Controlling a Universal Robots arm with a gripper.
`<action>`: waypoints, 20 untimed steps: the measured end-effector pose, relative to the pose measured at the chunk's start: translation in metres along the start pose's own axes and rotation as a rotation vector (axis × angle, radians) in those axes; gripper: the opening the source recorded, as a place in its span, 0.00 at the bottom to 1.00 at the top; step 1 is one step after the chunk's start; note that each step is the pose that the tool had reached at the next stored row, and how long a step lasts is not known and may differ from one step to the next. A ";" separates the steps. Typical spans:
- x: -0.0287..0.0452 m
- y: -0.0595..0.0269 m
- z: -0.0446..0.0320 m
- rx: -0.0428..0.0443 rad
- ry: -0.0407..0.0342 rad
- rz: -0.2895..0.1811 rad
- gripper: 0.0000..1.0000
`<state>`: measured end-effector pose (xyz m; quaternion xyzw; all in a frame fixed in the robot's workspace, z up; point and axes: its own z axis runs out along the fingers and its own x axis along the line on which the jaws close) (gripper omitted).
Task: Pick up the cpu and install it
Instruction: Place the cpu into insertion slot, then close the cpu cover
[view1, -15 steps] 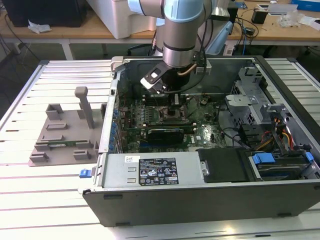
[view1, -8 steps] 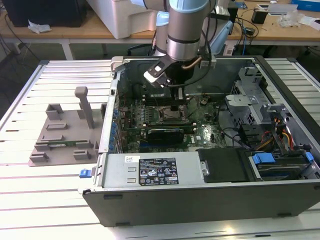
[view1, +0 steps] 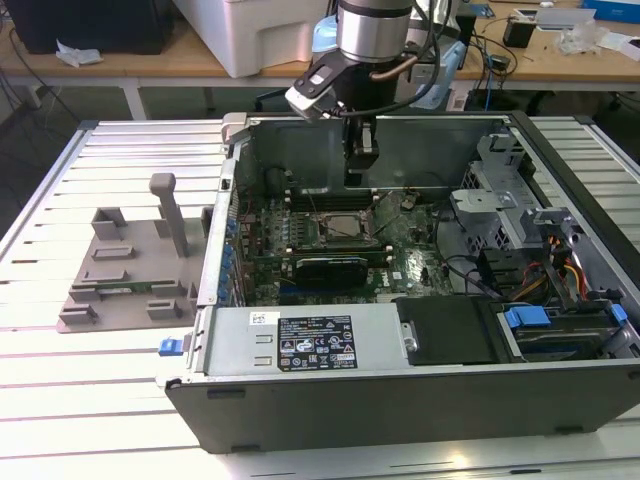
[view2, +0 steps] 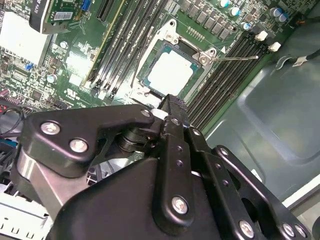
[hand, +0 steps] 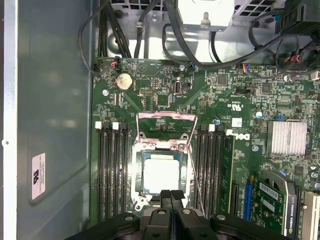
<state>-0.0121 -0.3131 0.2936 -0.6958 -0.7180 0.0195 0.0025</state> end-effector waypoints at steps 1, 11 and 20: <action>0.0000 0.0000 0.0000 0.0000 0.0000 0.000 0.11; -0.0012 0.0364 -0.0012 0.0069 0.0001 -0.002 0.11; 0.0054 0.0952 0.0192 0.0326 0.0008 -0.003 0.11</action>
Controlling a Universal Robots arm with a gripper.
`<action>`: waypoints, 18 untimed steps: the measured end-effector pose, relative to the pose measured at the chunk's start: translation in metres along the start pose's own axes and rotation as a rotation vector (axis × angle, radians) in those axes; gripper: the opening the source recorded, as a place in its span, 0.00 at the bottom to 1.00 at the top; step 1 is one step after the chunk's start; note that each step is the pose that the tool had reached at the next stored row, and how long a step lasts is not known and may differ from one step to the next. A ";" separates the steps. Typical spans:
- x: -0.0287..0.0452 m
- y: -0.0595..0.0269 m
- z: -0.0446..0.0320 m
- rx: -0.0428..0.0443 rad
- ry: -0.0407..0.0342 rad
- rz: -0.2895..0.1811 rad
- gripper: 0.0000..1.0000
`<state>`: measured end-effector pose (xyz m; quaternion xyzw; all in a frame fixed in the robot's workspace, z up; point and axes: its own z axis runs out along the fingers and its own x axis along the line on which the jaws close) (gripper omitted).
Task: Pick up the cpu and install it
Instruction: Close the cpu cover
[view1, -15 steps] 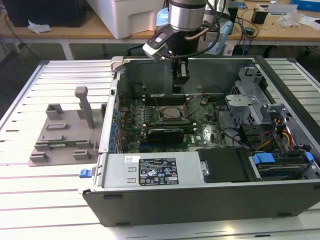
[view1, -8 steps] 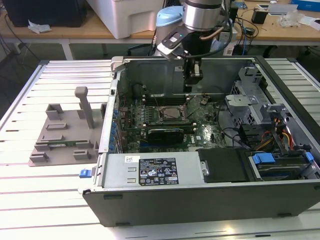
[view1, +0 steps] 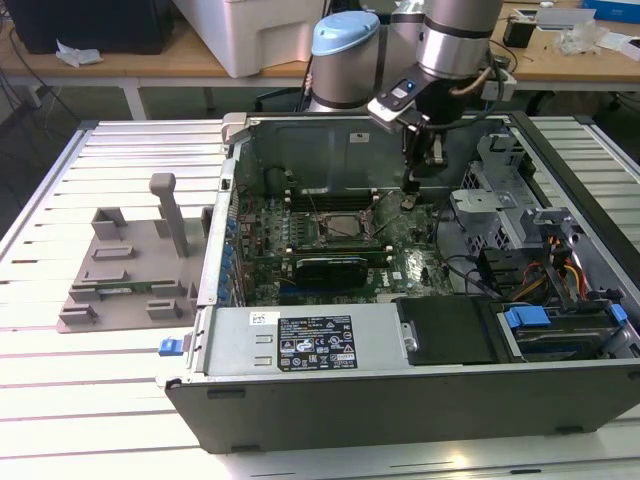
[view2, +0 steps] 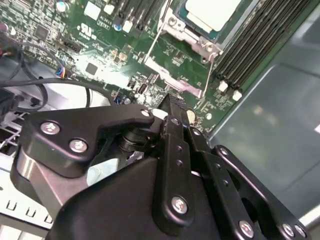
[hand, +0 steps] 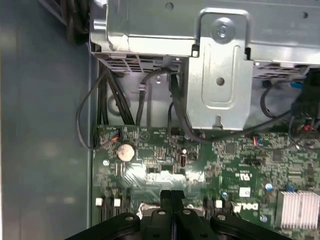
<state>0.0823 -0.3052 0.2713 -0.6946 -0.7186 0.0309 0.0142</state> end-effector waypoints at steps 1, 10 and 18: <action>0.0006 0.0014 0.0028 0.0002 0.0001 0.000 0.11; 0.0018 -0.0098 0.0196 0.0002 0.0021 -0.001 0.11; 0.0024 -0.0277 0.0207 0.0001 0.0021 0.000 0.11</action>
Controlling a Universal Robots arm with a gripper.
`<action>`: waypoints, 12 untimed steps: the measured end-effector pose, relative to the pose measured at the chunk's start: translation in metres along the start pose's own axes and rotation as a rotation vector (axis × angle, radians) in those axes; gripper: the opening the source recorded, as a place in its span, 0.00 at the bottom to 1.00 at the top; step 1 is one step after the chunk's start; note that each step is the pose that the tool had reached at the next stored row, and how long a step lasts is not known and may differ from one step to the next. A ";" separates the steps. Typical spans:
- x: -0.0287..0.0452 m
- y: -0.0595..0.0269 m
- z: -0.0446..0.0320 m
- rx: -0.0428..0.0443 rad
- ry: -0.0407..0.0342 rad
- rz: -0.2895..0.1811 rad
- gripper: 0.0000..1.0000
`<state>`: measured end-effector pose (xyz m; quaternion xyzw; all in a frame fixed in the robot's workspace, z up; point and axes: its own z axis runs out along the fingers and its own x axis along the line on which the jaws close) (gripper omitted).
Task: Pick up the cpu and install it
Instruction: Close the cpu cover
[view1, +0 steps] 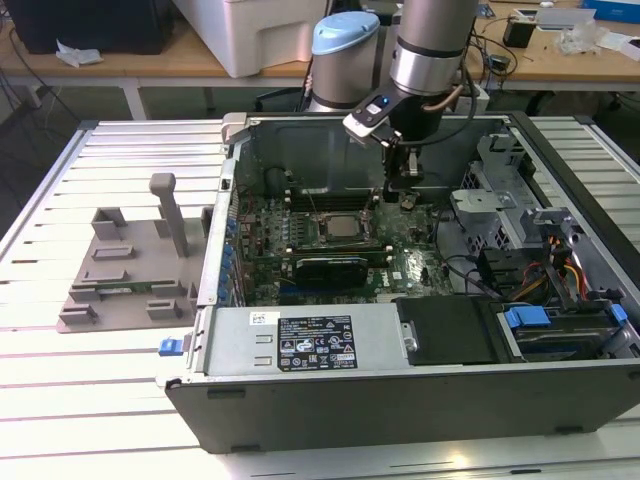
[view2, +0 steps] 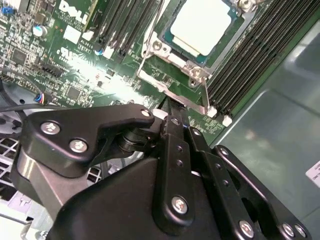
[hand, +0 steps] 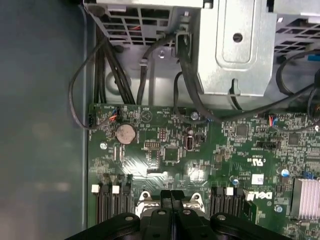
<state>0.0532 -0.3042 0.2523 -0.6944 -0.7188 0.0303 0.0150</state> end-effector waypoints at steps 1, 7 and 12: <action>0.0000 -0.0017 0.0001 0.0000 -0.0001 0.000 0.11; 0.0003 -0.0076 0.0005 0.0000 0.0000 0.000 0.11; 0.0005 -0.0154 0.0010 0.0000 0.0000 0.000 0.11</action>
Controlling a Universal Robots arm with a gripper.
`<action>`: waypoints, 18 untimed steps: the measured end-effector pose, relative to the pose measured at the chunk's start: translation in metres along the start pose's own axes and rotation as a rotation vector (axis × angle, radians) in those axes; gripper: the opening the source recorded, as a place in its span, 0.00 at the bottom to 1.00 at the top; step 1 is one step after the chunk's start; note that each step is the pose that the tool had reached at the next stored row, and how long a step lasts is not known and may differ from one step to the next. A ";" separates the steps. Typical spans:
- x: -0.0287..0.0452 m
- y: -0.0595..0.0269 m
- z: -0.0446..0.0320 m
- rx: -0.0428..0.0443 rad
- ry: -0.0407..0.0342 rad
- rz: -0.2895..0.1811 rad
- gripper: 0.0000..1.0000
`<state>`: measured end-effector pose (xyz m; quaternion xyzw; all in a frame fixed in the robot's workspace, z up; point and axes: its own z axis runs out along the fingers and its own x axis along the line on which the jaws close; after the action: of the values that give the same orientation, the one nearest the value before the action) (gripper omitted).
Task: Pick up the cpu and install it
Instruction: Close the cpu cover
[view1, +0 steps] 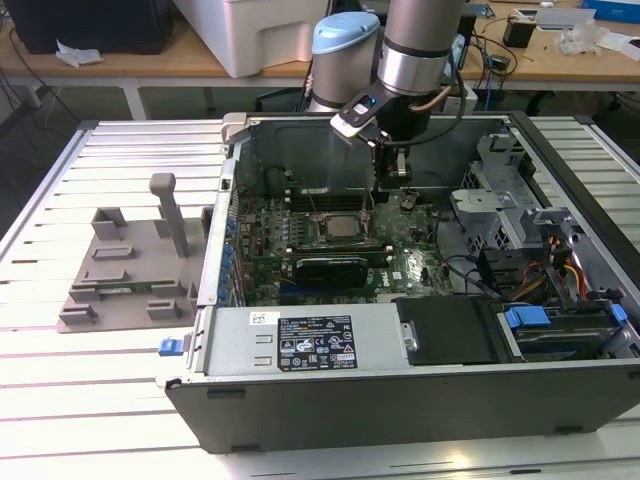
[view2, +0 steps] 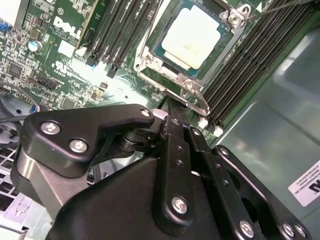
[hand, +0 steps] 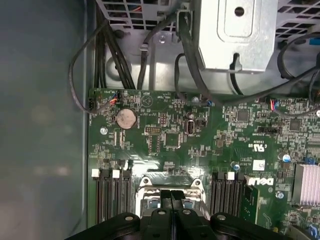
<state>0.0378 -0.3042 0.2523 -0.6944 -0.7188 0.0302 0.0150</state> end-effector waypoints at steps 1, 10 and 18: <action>0.0000 -0.0012 0.0001 0.0000 0.0000 0.000 0.11; 0.0014 -0.0320 0.0146 -0.0001 0.0007 0.000 0.11; -0.0003 -0.0715 0.0400 0.0000 0.0007 0.000 0.11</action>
<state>-0.0361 -0.3078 0.2170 -0.6945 -0.7187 0.0300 0.0153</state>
